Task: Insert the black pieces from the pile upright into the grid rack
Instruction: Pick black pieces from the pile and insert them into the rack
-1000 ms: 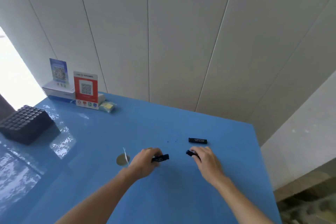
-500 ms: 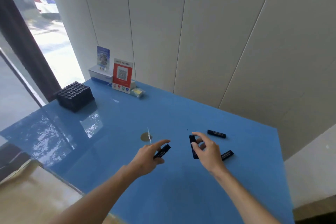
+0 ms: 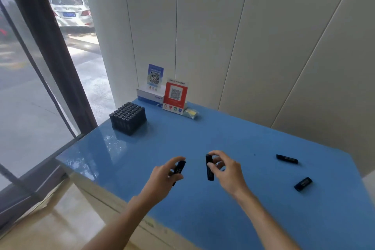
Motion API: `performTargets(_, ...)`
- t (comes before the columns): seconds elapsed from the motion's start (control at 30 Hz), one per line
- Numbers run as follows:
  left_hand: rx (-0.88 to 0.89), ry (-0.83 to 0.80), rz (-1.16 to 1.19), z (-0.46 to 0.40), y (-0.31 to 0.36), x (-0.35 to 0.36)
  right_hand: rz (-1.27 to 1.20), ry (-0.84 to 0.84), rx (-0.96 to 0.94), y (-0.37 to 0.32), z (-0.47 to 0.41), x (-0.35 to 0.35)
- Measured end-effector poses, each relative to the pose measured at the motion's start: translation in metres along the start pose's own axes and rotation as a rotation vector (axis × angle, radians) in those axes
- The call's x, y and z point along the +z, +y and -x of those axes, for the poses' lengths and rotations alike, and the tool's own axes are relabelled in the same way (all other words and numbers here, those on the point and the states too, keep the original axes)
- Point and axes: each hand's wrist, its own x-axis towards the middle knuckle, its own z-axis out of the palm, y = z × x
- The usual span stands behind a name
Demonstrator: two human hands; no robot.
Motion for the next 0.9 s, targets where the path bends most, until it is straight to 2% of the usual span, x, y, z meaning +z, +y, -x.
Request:
performTargets(0.17,0.059,0.098,-0.060,0.013,-0.038,-0.065,0.113,0.023,-0.098,-0.045,-0.015,0.064)
performTargets(0.33,0.051,0.163,-0.051,0.018,-0.067,-0.109,0.065,0.098,-0.112,-0.070,-0.016,0.101)
performTargets(0.57,0.027,0.310,0.111,-0.010,-0.097,-0.136,0.084,0.130,-0.134,-0.076,-0.034,0.149)
performTargets(0.73,-0.005,0.403,0.153,-0.044,-0.119,-0.152,0.022,0.189,-0.096,-0.077,-0.069,0.185)
performTargets(0.9,-0.006,0.501,0.152,-0.077,-0.133,-0.173,-0.025,0.147,-0.098,-0.086,-0.111,0.222)
